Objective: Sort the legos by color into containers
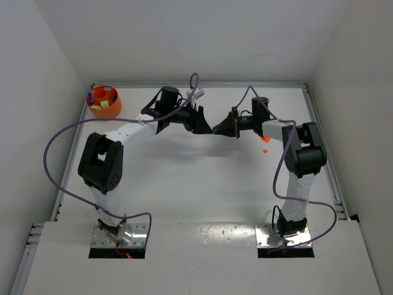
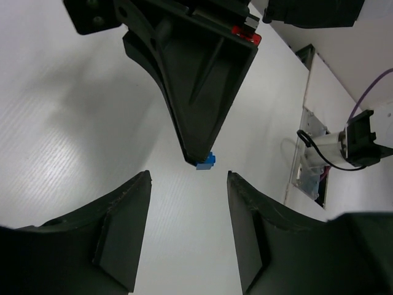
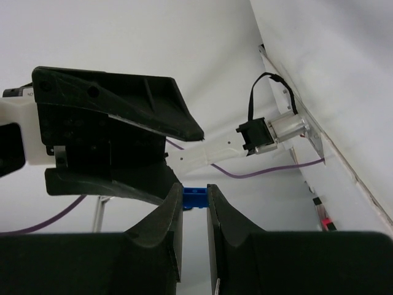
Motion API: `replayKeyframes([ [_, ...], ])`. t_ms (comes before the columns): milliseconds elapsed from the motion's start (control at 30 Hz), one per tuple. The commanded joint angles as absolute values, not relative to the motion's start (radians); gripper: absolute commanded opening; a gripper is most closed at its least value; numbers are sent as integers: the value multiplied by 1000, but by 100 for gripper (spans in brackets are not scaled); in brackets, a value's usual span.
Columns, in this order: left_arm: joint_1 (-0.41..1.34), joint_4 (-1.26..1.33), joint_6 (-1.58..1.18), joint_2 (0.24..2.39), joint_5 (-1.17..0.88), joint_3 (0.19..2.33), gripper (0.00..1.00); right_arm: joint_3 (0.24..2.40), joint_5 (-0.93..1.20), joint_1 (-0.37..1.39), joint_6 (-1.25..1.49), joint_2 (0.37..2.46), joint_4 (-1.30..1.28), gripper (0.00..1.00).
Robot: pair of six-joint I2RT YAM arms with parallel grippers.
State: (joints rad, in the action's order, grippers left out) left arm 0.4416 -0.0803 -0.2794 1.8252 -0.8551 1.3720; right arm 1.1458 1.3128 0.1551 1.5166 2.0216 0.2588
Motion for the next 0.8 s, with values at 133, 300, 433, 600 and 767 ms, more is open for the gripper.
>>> replayKeyframes([
  [133, 475, -26, -301, 1832, -926, 1399, 60, 1143, 1330, 166, 1549, 2023, 307, 6],
  [300, 485, -26, -301, 1832, -927, 1399, 60, 1143, 1330, 175, 1559, 2033, 307, 6],
  [433, 494, -26, -301, 1841, -917, 1408, 54, 1152, 1339, 184, 1559, 2033, 316, 6],
  [600, 494, -26, -301, 1850, -908, 1408, 35, 1161, 1339, 184, 1559, 2033, 316, 6],
  [767, 494, -26, -301, 1850, -908, 1408, 17, 1161, 1339, 184, 1559, 2033, 316, 6],
])
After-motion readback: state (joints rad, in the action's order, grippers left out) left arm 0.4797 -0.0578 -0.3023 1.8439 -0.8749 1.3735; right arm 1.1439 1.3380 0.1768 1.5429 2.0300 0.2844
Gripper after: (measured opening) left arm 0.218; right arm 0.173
